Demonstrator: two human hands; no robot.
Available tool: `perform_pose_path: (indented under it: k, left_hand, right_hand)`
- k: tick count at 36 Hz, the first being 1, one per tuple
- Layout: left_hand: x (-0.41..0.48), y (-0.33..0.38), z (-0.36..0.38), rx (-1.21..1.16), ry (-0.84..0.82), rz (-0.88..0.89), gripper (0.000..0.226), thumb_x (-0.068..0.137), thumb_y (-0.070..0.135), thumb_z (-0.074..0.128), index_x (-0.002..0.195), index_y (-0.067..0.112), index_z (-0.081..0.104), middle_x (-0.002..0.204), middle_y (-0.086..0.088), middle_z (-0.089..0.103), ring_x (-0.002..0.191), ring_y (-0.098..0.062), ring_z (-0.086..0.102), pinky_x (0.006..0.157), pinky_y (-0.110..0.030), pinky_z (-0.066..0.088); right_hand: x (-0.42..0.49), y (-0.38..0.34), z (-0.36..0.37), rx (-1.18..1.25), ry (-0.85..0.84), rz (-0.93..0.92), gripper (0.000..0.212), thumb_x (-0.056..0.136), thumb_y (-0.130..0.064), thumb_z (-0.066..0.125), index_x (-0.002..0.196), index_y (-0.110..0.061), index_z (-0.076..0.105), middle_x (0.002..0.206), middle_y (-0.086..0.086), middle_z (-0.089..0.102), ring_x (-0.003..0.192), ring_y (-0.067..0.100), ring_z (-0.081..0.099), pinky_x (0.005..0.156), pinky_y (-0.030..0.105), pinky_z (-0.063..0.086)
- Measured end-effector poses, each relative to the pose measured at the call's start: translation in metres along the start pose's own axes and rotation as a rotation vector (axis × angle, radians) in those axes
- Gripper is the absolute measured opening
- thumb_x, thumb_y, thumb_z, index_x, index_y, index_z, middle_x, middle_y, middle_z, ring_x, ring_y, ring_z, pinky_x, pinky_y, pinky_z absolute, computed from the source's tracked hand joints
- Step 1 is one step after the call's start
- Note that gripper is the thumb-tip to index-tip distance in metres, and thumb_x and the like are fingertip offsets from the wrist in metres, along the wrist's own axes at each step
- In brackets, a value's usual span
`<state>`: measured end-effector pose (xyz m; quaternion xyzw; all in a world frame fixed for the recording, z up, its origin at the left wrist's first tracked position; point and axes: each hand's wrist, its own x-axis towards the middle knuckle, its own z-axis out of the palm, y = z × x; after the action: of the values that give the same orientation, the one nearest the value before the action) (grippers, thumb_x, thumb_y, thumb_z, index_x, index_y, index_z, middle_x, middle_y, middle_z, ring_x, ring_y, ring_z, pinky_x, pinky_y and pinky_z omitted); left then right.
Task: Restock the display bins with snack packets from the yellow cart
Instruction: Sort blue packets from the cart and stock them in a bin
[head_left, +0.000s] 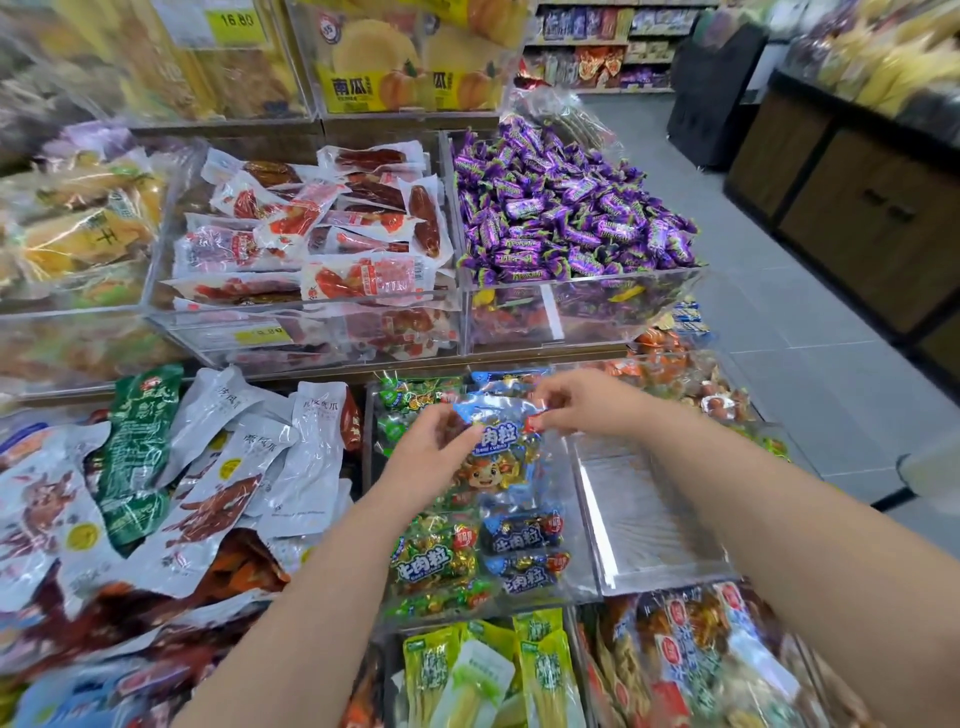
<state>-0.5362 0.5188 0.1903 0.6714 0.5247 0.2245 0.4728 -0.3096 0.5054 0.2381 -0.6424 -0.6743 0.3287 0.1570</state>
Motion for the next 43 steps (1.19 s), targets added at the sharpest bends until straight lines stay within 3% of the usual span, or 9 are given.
perform_pose_path:
  k: [4,7,12,18,21,26,32,35,43]
  left_hand:
    - [0.002,0.003,0.003,0.262,0.08,0.178,0.064,0.092,0.048,0.054,0.146,0.02,0.034,0.151,0.004,0.034,0.141,-0.015,0.025,0.113,-0.033,0.02]
    - [0.005,-0.01,0.004,0.556,-0.079,0.151,0.072,0.093,0.056,0.044,0.151,0.02,0.023,0.159,-0.001,0.019,0.149,-0.02,0.002,0.118,-0.042,0.001]
    - [0.007,-0.03,0.004,0.781,-0.126,0.197,0.073,0.09,0.056,0.051,0.151,0.026,0.023,0.161,0.007,0.013,0.149,-0.015,-0.001,0.118,-0.043,0.002]
    - [0.01,-0.032,0.002,0.805,-0.08,0.204,0.071,0.086,0.062,0.052,0.145,0.027,0.033,0.158,0.007,0.022,0.148,-0.015,0.009,0.118,-0.046,0.01]
    - [0.012,-0.029,0.003,0.845,-0.041,0.191,0.074,0.084,0.069,0.048,0.143,0.028,0.03,0.152,0.005,0.03,0.142,-0.018,0.024,0.112,-0.049,0.018]
    - [0.019,-0.026,0.008,0.991,-0.1,0.073,0.097,0.084,0.077,0.032,0.153,0.018,0.001,0.161,-0.003,0.002,0.148,-0.024,0.0,0.115,-0.056,0.0]
    - [0.026,-0.026,0.016,1.097,-0.137,0.068,0.099,0.085,0.078,0.022,0.153,0.013,-0.007,0.16,-0.009,-0.018,0.146,-0.025,-0.021,0.113,-0.053,-0.015]
    - [0.027,-0.028,0.016,1.11,-0.143,0.072,0.1,0.084,0.078,0.022,0.153,0.012,-0.008,0.159,-0.01,-0.019,0.146,-0.025,-0.02,0.114,-0.053,-0.013]
    - [0.027,-0.032,0.011,1.104,-0.169,0.051,0.102,0.083,0.08,0.021,0.152,0.012,-0.011,0.158,-0.01,-0.022,0.145,-0.025,-0.022,0.114,-0.054,-0.012]
  right_hand:
    - [0.002,-0.001,-0.024,-0.078,0.048,0.023,0.024,0.082,-0.028,0.072,0.069,-0.031,0.052,0.062,-0.013,0.054,0.049,-0.005,0.05,0.049,0.006,0.037]
    - [0.001,0.005,-0.043,-0.029,0.112,0.069,0.02,0.081,-0.031,0.072,0.071,-0.028,0.055,0.056,-0.011,0.06,0.043,-0.006,0.05,0.048,0.014,0.039]
    - [0.009,0.007,-0.045,-0.022,0.202,0.098,0.017,0.081,-0.03,0.072,0.073,-0.026,0.058,0.054,-0.014,0.059,0.042,-0.005,0.05,0.045,0.014,0.04]
    - [0.023,0.005,-0.004,-0.315,-0.011,0.061,0.014,0.086,-0.024,0.066,0.076,-0.023,0.056,0.073,-0.009,0.052,0.075,0.014,0.047,0.055,0.024,0.029]
    - [0.03,0.007,0.016,-0.359,0.024,0.067,0.016,0.088,-0.015,0.061,0.102,-0.007,0.063,0.099,0.007,0.063,0.09,0.022,0.055,0.064,0.023,0.03]
    - [0.032,0.012,0.031,-0.46,0.084,0.177,0.025,0.087,-0.005,0.052,0.112,-0.007,0.055,0.114,0.015,0.055,0.105,0.03,0.056,0.077,0.03,0.042]
    - [0.026,0.007,0.067,-0.797,0.222,0.015,0.079,0.07,-0.051,0.069,0.132,-0.014,0.038,0.131,0.011,0.037,0.121,0.03,0.033,0.099,0.045,0.028]
    - [0.03,0.01,0.084,-0.831,0.152,-0.167,0.074,0.079,-0.038,0.066,0.141,-0.016,0.031,0.133,0.007,0.042,0.125,0.027,0.033,0.105,0.041,0.024]
    - [0.047,0.01,0.077,-0.894,0.125,0.015,0.061,0.085,-0.018,0.054,0.139,-0.015,0.025,0.137,0.011,0.04,0.125,0.03,0.033,0.105,0.041,0.026]
